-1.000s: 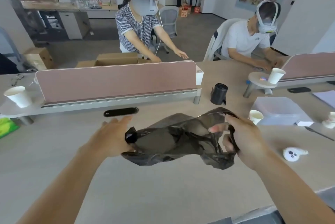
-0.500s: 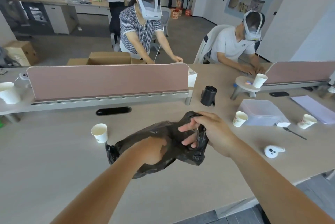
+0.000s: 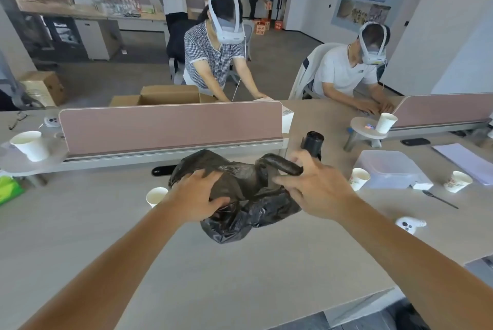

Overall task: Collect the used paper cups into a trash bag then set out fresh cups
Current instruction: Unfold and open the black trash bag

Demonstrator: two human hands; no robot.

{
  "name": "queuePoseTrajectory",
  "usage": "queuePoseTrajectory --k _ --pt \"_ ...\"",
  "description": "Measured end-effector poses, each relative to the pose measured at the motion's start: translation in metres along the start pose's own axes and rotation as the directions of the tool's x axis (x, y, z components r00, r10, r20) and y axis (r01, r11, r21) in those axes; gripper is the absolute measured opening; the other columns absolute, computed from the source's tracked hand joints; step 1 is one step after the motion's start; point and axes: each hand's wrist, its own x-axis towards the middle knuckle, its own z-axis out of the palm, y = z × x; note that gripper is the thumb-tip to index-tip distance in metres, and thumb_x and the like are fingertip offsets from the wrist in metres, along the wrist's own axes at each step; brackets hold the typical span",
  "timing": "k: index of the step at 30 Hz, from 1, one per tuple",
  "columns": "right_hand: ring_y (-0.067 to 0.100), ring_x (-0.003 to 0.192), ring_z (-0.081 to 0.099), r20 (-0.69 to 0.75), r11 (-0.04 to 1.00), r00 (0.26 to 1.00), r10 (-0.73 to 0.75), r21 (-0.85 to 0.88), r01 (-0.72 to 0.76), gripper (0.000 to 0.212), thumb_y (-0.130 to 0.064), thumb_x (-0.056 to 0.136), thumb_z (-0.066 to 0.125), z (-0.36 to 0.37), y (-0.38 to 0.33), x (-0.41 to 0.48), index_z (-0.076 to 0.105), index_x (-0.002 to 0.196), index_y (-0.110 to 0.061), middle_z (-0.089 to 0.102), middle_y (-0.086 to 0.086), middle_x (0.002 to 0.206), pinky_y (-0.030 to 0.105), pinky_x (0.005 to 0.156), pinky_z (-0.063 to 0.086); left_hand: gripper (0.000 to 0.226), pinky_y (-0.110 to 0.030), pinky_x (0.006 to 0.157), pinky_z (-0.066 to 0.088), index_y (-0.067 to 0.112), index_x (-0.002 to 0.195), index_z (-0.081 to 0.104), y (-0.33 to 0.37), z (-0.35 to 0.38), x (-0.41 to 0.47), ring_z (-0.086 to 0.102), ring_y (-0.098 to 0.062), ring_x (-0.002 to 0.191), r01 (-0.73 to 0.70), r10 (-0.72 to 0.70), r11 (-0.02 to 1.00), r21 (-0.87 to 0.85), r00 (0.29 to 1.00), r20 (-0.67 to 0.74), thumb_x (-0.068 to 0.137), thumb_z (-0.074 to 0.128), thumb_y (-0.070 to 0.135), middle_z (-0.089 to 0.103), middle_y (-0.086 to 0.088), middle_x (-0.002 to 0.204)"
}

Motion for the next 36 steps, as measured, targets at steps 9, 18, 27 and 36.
queuePoseTrajectory --k 9,18,27,36 --pt "0.024 0.08 0.06 0.602 0.789 0.608 0.517 -0.061 -0.611 0.03 -0.04 0.087 0.054 0.041 -0.016 0.022 0.06 0.104 -0.016 0.059 0.0 0.086 0.03 0.062 0.043 0.048 -0.035 0.074 0.047 0.02 0.119 0.063 -0.01 0.007 -0.01 0.062 -0.024 0.1 0.311 -0.361 0.874 0.372 0.93 0.072 0.095 0.036 0.052 0.064 -0.001 0.109" --pt "0.025 0.08 0.052 0.61 0.882 0.662 0.436 -0.143 -0.45 0.03 -0.047 0.092 0.052 -0.013 -0.073 0.046 0.063 0.102 -0.021 0.053 0.0 0.088 0.03 0.062 0.037 0.05 -0.041 0.092 0.051 0.025 0.131 0.055 -0.013 -0.02 -0.029 0.055 -0.026 0.121 0.184 -0.194 0.902 0.39 0.981 -0.015 0.082 0.064 0.03 0.056 -0.002 0.126" --pt "0.022 0.081 0.061 0.637 0.842 0.669 0.382 0.059 -0.537 0.033 -0.043 0.096 0.05 -0.02 -0.062 0.067 0.064 0.111 -0.018 0.06 0.006 0.107 0.031 0.061 0.051 0.055 -0.047 0.095 0.044 0.025 0.133 0.044 -0.006 -0.046 -0.029 0.056 -0.034 0.115 0.16 -0.154 0.946 0.283 0.987 -0.043 0.085 0.06 0.046 0.061 -0.008 0.119" --pt "0.028 0.101 0.062 0.433 0.903 0.849 -0.303 0.416 0.11 0.039 0.006 0.087 0.054 0.033 -0.069 0.088 0.06 0.121 -0.012 0.06 0.009 0.117 0.043 0.086 0.054 0.054 -0.048 0.099 0.042 0.029 0.129 0.047 0.021 -0.065 0.018 0.056 -0.03 0.116 0.198 -0.179 0.937 0.289 0.98 -0.091 0.082 0.064 0.049 0.061 -0.002 0.122"
